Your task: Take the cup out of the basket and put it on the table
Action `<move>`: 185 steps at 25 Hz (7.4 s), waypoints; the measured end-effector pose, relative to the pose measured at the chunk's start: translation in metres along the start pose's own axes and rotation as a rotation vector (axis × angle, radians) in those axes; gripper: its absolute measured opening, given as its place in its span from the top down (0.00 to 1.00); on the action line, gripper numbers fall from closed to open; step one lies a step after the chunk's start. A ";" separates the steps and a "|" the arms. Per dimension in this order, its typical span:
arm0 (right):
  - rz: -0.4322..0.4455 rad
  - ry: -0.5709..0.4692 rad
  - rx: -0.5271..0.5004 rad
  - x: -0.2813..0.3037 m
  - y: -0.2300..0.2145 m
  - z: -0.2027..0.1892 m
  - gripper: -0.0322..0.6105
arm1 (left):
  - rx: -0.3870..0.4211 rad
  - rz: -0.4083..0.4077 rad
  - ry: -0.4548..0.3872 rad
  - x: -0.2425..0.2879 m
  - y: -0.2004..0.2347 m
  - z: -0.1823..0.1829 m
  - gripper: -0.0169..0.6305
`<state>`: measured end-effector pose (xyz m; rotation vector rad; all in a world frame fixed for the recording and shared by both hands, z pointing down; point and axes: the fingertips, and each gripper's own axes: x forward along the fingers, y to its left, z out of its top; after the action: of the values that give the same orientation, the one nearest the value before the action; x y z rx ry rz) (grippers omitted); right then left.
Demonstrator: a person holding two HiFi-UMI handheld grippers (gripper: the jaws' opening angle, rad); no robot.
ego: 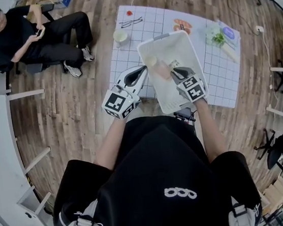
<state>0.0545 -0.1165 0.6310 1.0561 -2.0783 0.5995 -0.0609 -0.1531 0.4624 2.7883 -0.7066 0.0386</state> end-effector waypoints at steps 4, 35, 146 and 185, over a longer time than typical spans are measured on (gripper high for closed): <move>0.065 0.182 -0.022 0.037 0.006 -0.036 0.70 | -0.007 -0.023 -0.001 0.004 -0.001 -0.004 0.96; -0.078 0.415 -0.017 0.134 -0.012 -0.114 0.52 | -0.056 -0.002 0.004 -0.004 0.011 -0.018 0.96; -0.033 0.595 0.101 -0.062 -0.218 -0.246 0.54 | 0.072 -0.054 0.025 0.127 -0.156 -0.038 0.96; -0.043 -0.542 -0.142 -0.211 -0.054 0.036 0.91 | 0.084 0.227 -0.047 0.045 -0.097 -0.019 0.96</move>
<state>0.1708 -0.0666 0.4505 1.2768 -2.5043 0.1422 0.0249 -0.0867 0.4605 2.7816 -1.0530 0.0465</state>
